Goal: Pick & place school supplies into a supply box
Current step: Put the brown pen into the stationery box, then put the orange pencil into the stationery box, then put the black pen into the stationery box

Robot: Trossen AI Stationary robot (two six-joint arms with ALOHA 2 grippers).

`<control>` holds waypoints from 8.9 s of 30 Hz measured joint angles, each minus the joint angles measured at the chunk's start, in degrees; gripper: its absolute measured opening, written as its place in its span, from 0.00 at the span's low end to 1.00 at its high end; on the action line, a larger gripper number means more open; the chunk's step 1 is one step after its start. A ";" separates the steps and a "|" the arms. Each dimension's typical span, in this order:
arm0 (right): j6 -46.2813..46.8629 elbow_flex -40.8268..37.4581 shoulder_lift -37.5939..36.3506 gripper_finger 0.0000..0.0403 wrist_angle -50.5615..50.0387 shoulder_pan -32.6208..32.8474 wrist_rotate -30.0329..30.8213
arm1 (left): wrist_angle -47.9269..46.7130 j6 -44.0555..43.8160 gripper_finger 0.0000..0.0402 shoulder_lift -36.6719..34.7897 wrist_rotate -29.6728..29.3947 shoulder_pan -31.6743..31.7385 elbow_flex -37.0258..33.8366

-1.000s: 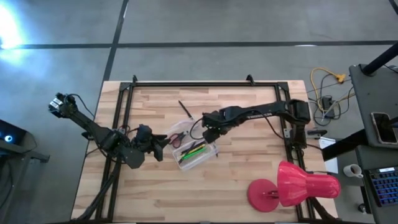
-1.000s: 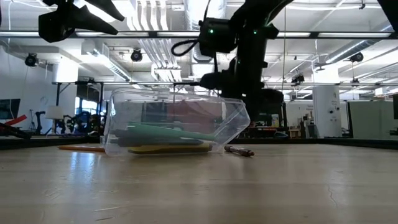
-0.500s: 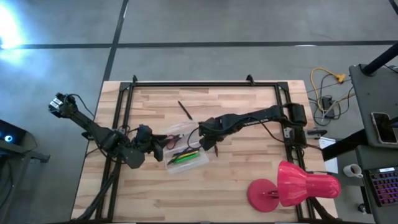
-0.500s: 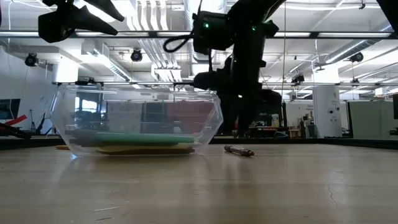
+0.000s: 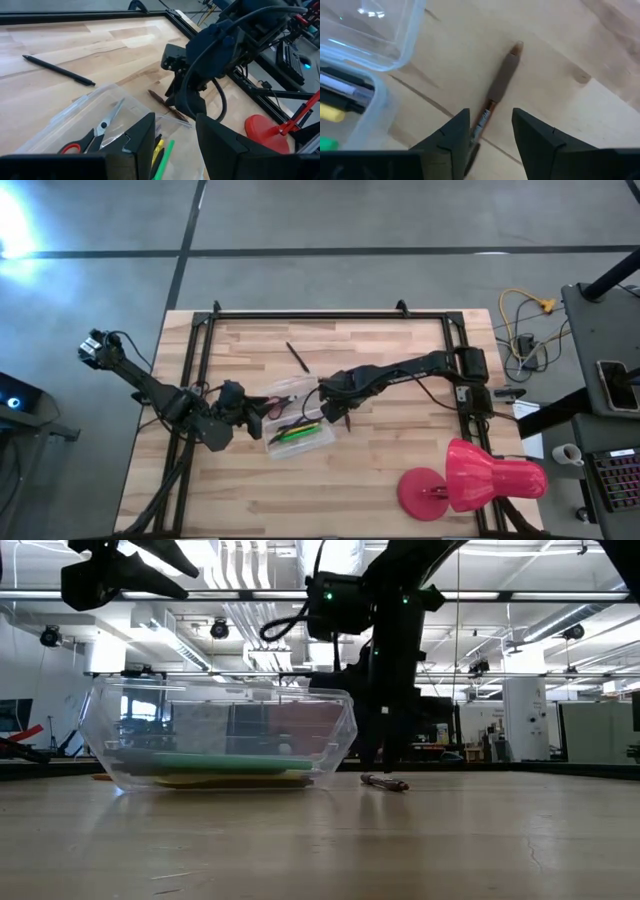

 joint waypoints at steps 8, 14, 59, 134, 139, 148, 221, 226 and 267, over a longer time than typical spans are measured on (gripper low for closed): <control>-2.24 -0.08 3.48 0.34 0.19 0.00 1.10 | -0.01 0.00 0.32 0.00 0.05 0.00 -0.03; -7.44 -0.13 3.75 0.26 0.07 0.05 3.31 | 0.00 -0.01 0.32 0.00 0.03 0.00 -0.03; -40.23 17.02 7.08 0.05 25.22 3.72 -19.64 | -0.02 17.13 0.32 -0.24 -0.34 -1.79 9.27; -49.14 19.69 -13.32 0.45 -12.34 -3.92 4.77 | -19.17 66.76 0.32 7.45 37.30 34.12 -5.26; -47.78 17.68 -13.32 0.45 -12.86 -3.62 4.71 | -17.29 75.05 0.32 7.65 39.81 37.50 -5.96; -46.46 11.14 -13.33 0.45 -11.38 -3.02 4.64 | -17.03 82.54 0.32 17.47 45.75 39.28 -5.99; -45.63 9.77 -13.58 0.45 -6.03 -2.69 4.69 | 1.06 24.73 0.01 5.19 41.42 34.65 3.52; -44.39 9.77 -14.63 0.45 -7.01 -2.69 4.73 | 0.07 32.78 0.01 19.13 50.56 34.58 10.31; -35.01 8.37 -18.18 0.45 -3.26 -1.25 7.51 | -11.09 36.18 0.17 33.53 71.46 26.58 16.21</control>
